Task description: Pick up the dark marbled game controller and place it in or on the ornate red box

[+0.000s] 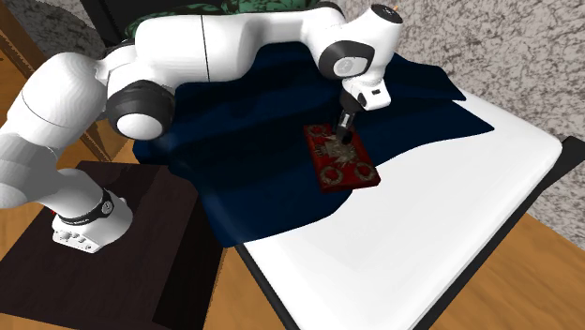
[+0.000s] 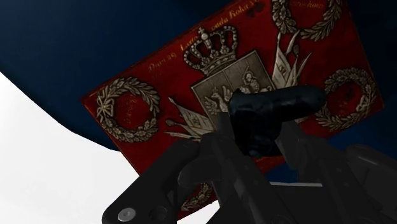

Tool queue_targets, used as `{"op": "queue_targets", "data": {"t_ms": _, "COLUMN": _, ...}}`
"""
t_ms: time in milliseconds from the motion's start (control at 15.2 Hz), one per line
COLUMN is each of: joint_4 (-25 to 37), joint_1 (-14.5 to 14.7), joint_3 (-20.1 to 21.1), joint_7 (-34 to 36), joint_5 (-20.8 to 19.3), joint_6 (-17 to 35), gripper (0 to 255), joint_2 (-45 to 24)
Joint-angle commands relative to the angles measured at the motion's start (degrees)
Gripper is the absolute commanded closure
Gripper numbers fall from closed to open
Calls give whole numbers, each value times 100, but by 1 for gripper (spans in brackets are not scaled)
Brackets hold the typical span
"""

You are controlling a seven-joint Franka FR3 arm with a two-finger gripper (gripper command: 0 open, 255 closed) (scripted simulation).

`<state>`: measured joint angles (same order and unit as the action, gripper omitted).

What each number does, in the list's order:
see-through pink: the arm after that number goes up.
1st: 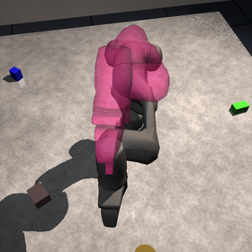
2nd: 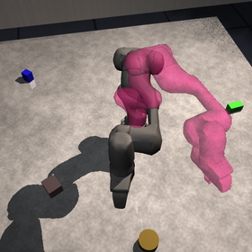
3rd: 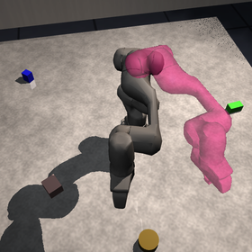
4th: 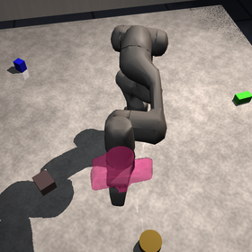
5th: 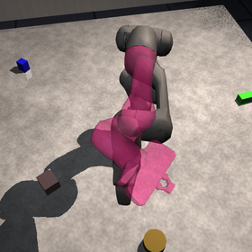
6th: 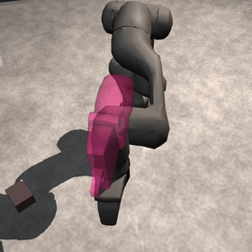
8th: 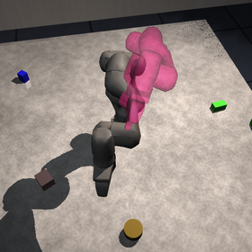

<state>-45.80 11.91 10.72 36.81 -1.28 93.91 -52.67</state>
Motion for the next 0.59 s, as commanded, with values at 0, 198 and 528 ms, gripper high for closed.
{"op": "queue_targets", "data": {"t_ms": 0, "joint_4": -166, "joint_1": -9, "joint_3": 0, "joint_7": -5, "joint_5": 0, "joint_6": 162, "gripper": 255, "joint_2": 6}}
{"op": "queue_targets", "data": {"t_ms": 198, "joint_4": -424, "joint_1": -28, "joint_3": -2, "joint_7": -18, "joint_5": 1, "joint_6": 404, "gripper": 255, "joint_2": 21}}
{"op": "queue_targets", "data": {"t_ms": 528, "joint_4": -749, "joint_1": -49, "joint_3": -8, "joint_7": -39, "joint_5": -2, "joint_6": 762, "gripper": 255, "joint_2": -15}}
